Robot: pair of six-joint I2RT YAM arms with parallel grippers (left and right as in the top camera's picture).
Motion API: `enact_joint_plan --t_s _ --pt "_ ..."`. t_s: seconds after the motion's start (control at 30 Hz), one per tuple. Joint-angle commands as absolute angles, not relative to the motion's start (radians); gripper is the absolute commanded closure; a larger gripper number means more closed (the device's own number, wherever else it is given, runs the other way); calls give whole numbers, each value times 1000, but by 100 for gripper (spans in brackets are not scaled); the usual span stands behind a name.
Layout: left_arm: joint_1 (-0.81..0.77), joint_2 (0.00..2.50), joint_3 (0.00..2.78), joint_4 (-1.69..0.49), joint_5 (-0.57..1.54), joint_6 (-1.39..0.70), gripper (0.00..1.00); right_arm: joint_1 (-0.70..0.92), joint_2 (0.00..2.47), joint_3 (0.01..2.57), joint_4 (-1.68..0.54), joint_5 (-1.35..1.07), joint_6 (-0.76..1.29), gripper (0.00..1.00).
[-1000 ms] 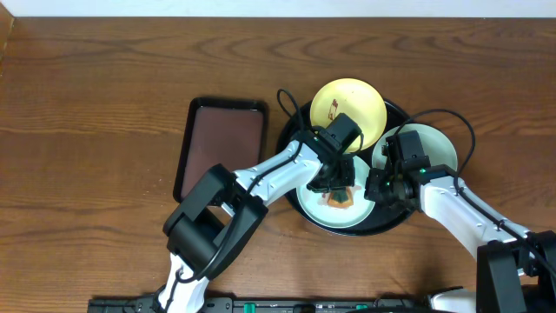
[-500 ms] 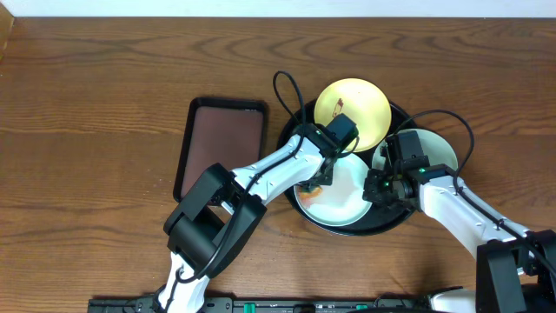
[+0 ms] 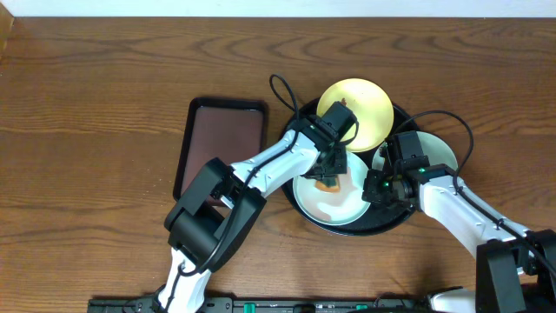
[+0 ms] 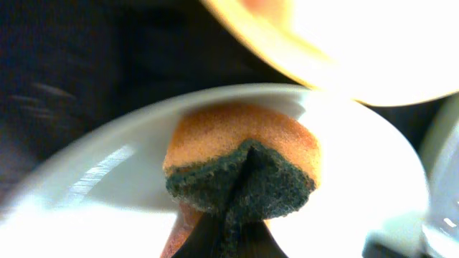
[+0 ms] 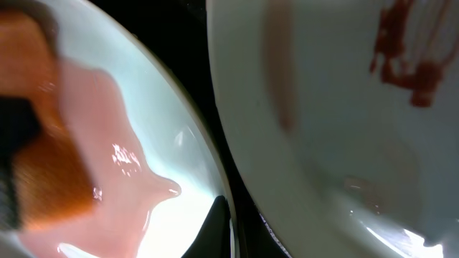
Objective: Clean dirty plates on tray and stack at the side
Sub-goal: 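Scrub the front green plate with the sponge in the left gripper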
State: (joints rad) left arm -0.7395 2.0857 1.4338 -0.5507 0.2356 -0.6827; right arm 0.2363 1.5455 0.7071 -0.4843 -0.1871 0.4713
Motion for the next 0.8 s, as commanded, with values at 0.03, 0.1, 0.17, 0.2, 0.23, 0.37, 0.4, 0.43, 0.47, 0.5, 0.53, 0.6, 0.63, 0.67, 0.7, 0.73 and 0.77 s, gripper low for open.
enact_joint_plan --t_s 0.03,0.1,0.17,0.2,0.23,0.37,0.4,0.43,0.47,0.5,0.53,0.6,0.63,0.67,0.7,0.73,0.77 --pt "-789 2138 1411 -576 414 -720 93 237 1589 676 -509 -79 478 99" --pt "-794 2138 1411 -610 414 -719 93 237 1589 676 -509 -79 478 99" --pt "-788 2138 1411 -664 376 -719 93 237 1589 676 -510 -79 478 99" --pt "-782 2138 1411 -693 339 -719 92 237 1589 676 -512 -79 478 99" --pt "-775 2138 1411 -721 296 -719 93 237 1589 676 -513 -79 478 99" --pt "-734 2138 1411 -824 45 -712 93 237 1589 676 -515 -79 478 99" --pt "-725 2138 1411 -838 -22 -712 93 237 1589 676 -515 -79 478 99" --pt "-719 2138 1411 -845 -77 -710 93 237 1589 676 -515 -79 478 99" --pt "-714 2138 1411 -846 -132 -699 93 237 1589 676 -516 -79 478 99" --pt "-709 2138 1411 -844 -192 -679 93 237 1589 676 -516 -79 478 99" --pt "-709 2138 1411 -841 -242 -669 93 237 1589 676 -516 -79 478 99" --pt "-712 2138 1411 -830 -333 -636 92 237 1589 676 -517 -79 478 99" --pt "-717 2138 1411 -822 -368 -622 92 237 1589 676 -517 -79 478 99" --pt "-723 2138 1411 -818 -399 -620 92 237 1589 676 -517 -79 478 99" --pt "-730 2138 1411 -815 -429 -620 92 237 1589 676 -517 -79 478 99" --pt "-741 2138 1411 -812 -464 -612 92 237 1589 676 -517 -79 478 99" --pt "-747 2138 1411 -809 -482 -602 92 237 1589 676 -517 -79 478 99"
